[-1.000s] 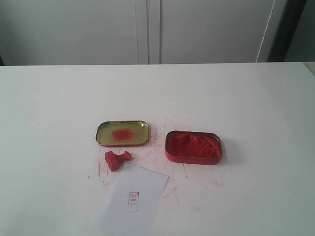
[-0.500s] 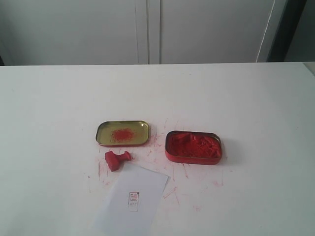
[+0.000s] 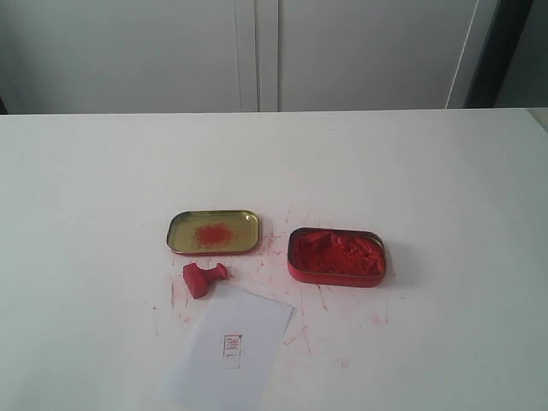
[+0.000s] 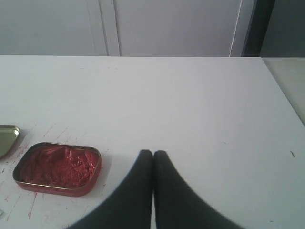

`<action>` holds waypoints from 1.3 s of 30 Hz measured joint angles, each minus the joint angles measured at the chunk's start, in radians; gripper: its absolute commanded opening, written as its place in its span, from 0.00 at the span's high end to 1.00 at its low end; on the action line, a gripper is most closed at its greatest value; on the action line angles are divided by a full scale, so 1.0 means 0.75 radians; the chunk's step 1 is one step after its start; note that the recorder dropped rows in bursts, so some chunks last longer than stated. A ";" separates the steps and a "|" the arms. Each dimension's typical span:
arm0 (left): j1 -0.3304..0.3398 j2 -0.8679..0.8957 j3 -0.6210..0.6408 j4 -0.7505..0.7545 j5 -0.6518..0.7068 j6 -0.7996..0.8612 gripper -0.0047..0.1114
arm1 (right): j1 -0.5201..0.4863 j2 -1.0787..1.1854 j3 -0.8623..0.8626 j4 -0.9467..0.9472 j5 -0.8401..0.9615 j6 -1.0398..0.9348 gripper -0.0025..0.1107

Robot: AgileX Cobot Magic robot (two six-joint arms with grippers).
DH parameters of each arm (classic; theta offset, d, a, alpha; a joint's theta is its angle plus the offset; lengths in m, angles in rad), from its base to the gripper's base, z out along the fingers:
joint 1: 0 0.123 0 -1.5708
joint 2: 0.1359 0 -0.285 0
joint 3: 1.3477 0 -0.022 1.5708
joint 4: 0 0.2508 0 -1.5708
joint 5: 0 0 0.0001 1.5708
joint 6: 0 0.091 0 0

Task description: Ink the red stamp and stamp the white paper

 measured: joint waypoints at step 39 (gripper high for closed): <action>0.000 0.000 0.000 0.000 0.000 0.000 0.96 | 0.000 -0.344 0.026 -0.080 -0.014 0.000 0.98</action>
